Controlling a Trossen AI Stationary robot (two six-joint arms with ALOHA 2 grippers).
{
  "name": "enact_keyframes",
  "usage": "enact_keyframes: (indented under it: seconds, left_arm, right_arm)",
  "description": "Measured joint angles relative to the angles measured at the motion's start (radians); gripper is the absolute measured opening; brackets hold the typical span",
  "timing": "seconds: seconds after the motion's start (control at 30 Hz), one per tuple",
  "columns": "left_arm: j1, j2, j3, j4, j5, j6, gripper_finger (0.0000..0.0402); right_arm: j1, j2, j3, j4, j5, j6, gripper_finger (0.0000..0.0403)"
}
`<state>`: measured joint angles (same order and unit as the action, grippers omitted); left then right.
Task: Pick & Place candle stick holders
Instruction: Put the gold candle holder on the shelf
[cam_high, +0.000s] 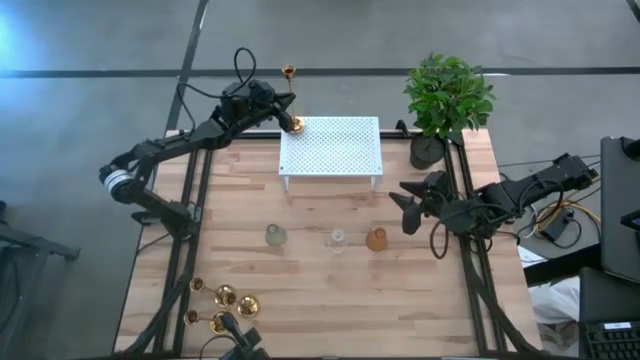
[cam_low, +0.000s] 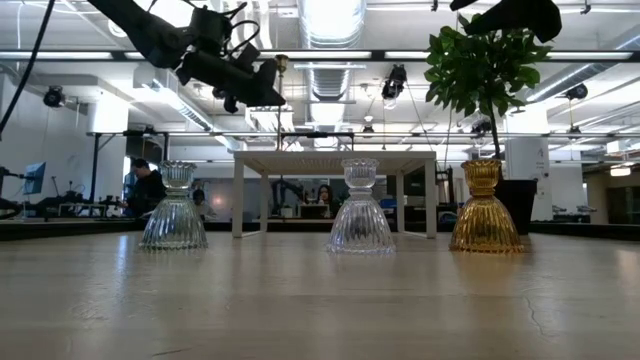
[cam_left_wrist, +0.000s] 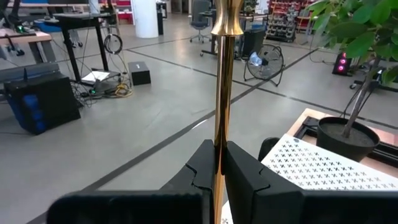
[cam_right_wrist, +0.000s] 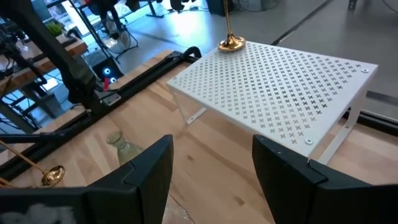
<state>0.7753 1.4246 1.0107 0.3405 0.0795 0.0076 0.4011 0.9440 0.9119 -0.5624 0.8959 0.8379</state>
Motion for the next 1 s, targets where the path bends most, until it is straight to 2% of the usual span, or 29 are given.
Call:
enact_keyframes:
  seconds: [0.73, 0.9, 1.0]
  left_arm:
    - [0.0, 0.0, -0.002, -0.003, 0.061, 0.036, 0.002]
    - [-0.002, 0.019, 0.004, 0.149, 0.113, -0.018, 0.002]
    - [-0.009, 0.053, 0.03, 0.156, 0.124, -0.032, 0.002]
  right_arm:
    - [0.0, 0.0, 0.0, 0.0, 0.006, -0.011, 0.021]
    - [0.0, 0.0, 0.0, 0.0, 0.012, -0.015, 0.021]
    - [0.0, 0.0, 0.0, 0.001, 0.024, -0.026, 0.021]
